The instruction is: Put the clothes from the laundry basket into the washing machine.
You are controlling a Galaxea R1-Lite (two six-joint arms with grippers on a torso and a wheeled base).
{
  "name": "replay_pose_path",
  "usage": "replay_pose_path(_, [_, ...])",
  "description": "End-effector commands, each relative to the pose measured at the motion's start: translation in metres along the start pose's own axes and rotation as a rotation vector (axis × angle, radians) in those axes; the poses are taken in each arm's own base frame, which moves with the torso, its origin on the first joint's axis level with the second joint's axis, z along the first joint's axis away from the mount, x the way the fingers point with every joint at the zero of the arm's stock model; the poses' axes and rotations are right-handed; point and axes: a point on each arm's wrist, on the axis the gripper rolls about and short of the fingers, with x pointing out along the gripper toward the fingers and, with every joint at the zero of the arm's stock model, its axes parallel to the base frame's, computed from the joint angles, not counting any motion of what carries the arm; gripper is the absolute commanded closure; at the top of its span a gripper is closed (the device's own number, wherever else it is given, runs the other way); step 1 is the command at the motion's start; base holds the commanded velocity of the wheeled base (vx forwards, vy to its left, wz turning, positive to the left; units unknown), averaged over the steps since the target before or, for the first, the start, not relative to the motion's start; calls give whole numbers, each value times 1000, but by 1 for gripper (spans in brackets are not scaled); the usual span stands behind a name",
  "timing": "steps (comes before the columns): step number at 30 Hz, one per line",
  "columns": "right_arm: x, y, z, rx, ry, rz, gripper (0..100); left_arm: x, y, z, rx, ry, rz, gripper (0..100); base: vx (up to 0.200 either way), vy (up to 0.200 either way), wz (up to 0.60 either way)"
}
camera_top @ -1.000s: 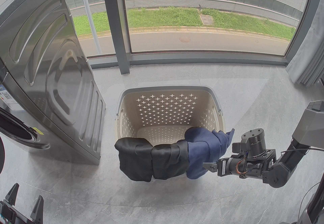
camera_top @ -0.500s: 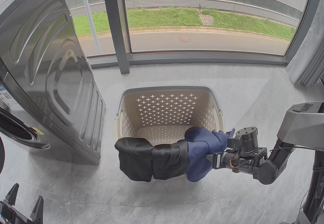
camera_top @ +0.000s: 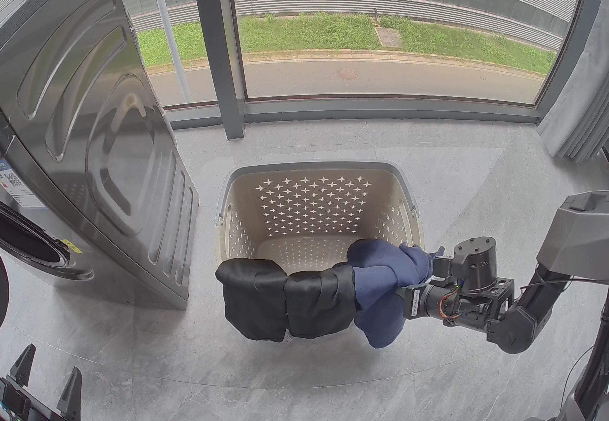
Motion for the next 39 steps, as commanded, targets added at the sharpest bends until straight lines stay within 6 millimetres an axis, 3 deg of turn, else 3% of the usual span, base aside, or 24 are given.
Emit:
replay_pose_path(1, [-45,14,17,-20,-89,53,100,1,0,-4,1,11,-1,0,0,0,0])
replay_pose_path(6, [-73,27,26,-39,-153,98,100,1,0,-4,1,11,-1,0,0,0,0])
replay_pose_path(22, [-128,41,64,-78,-399,174,100,1,0,-4,1,9,-1,0,0,0,0])
replay_pose_path(39, [-168,57,89,-151,-577,259,100,1,0,-4,3,12,-1,0,0,0,0])
